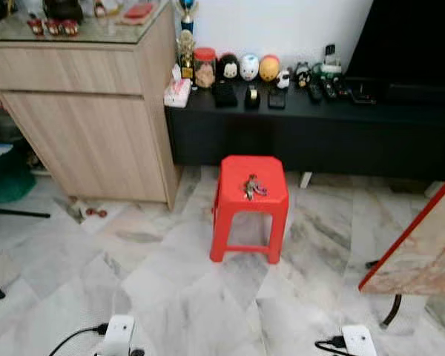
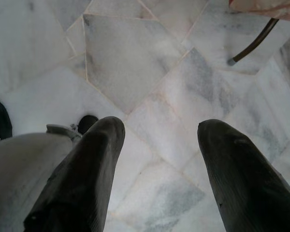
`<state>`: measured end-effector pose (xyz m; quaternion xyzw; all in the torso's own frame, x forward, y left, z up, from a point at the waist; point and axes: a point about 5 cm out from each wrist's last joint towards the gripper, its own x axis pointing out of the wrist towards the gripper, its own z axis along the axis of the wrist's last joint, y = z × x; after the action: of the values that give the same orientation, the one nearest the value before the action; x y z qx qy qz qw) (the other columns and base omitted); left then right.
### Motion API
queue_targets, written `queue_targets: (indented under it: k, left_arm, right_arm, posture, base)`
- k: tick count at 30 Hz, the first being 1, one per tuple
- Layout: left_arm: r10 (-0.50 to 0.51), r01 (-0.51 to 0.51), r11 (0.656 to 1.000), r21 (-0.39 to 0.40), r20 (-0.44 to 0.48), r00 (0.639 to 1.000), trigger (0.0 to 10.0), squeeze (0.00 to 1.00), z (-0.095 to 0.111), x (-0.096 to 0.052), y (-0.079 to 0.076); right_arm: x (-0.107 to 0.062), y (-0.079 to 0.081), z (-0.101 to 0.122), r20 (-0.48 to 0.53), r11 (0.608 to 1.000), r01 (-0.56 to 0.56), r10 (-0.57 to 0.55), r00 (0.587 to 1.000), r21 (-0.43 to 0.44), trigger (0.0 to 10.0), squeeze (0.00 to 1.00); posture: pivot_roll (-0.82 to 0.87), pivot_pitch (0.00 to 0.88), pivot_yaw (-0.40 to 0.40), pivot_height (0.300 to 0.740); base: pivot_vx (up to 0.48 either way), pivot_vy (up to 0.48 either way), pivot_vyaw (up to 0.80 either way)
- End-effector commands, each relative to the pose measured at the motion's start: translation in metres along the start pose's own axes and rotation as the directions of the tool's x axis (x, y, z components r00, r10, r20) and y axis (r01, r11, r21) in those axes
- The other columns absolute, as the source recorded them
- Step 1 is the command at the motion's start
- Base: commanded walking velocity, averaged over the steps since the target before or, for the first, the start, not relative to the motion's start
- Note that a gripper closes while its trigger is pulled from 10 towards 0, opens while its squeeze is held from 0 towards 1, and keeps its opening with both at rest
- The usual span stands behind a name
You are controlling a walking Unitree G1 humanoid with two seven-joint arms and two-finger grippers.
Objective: Hang keys on a hook
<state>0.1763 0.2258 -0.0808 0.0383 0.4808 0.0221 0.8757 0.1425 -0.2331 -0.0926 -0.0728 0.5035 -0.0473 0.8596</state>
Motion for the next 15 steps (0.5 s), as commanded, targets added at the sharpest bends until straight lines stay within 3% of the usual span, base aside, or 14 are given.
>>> queue_targets:
  k: [1,4,13,15]
  left_arm:
    - [-0.004,0.004,1.000,-0.009,-0.021,1.000,10.0,0.00,-0.006,-0.001,0.000]
    - [-0.004,0.004,1.000,-0.007,-0.020,1.000,10.0,0.00,-0.006,-0.001,0.001]
    - [-0.007,0.008,1.000,0.010,-0.011,1.000,10.0,0.00,-0.005,-0.001,0.003]
    - [-0.010,0.011,1.000,0.018,-0.008,1.000,10.0,0.00,-0.004,-0.001,0.003]
  right_arm:
    - [0.000,-0.001,0.003,0.010,1.000,-0.007,0.007,1.000,0.011,10.0,0.00]
    - [0.001,-0.004,0.005,0.012,0.999,0.006,-0.007,1.000,0.050,10.0,0.00]
    - [0.003,0.002,0.016,0.017,0.998,-0.021,0.020,1.000,0.055,10.0,0.00]
    - [0.001,0.000,0.007,0.015,0.998,-0.022,0.021,1.000,0.063,10.0,0.00]
  posture:
    - [-0.12,0.000,-0.036,0.740]
    - [-0.12,0.000,-0.032,0.740]
    - [-0.12,0.000,-0.011,0.740]
    - [-0.12,0.000,-0.008,0.740]
  base:
    - [0.259,0.000,0.80]
    - [0.268,0.000,0.27]
    - [0.270,0.000,0.00]
    - [0.277,0.000,0.00]
